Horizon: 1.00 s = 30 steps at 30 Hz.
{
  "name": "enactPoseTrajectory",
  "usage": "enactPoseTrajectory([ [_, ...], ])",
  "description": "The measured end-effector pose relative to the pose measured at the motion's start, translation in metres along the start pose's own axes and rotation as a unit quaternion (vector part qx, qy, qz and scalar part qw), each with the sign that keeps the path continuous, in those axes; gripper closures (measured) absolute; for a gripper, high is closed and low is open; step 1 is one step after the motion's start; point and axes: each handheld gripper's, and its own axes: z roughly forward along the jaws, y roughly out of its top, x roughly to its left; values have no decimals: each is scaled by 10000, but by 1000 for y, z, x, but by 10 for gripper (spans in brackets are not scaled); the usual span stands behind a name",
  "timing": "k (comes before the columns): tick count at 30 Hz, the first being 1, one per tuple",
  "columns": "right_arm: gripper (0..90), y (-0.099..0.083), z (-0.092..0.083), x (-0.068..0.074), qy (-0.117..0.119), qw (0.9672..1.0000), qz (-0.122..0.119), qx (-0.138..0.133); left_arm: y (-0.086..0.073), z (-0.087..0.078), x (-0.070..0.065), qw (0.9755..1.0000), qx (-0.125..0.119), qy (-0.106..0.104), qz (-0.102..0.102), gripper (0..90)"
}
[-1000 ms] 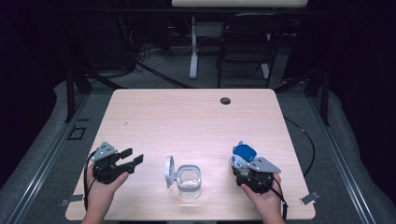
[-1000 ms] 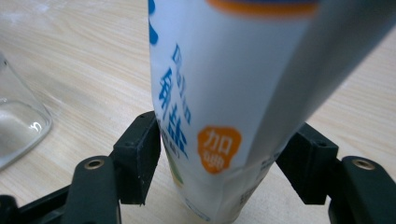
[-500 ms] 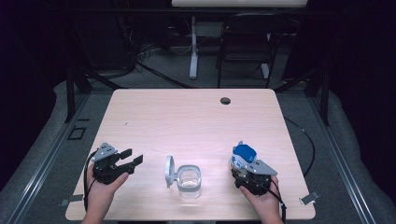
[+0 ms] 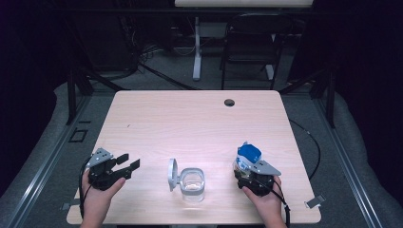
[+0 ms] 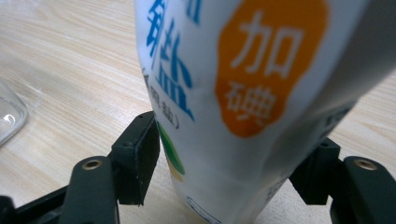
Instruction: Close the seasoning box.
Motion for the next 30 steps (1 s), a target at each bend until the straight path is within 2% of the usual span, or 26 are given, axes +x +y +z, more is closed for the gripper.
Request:
enactPoseTrajectory([
  [5, 340, -1, 3, 0, -15, 10000, 19, 1, -1, 0, 1, 10000, 1, 10, -2, 455],
  [13, 365, 0, 5, 3, -170, 9998, 81, 17, 0, -1, 2, 10000, -23, 7, -32, 455],
  [18, 370, -1, 5, 3, -146, 9998, 89, -45, 0, -1, 2, 10000, -22, 7, -34, 455],
  [22, 371, -1, 6, 3, -136, 9999, -23, -52, -1, -1, 2, 10000, -24, 15, -39, 455],
  [30, 374, 0, 6, 3, -119, 9999, 96, -54, 0, 0, 2, 10000, -38, 32, -24, 455],
])
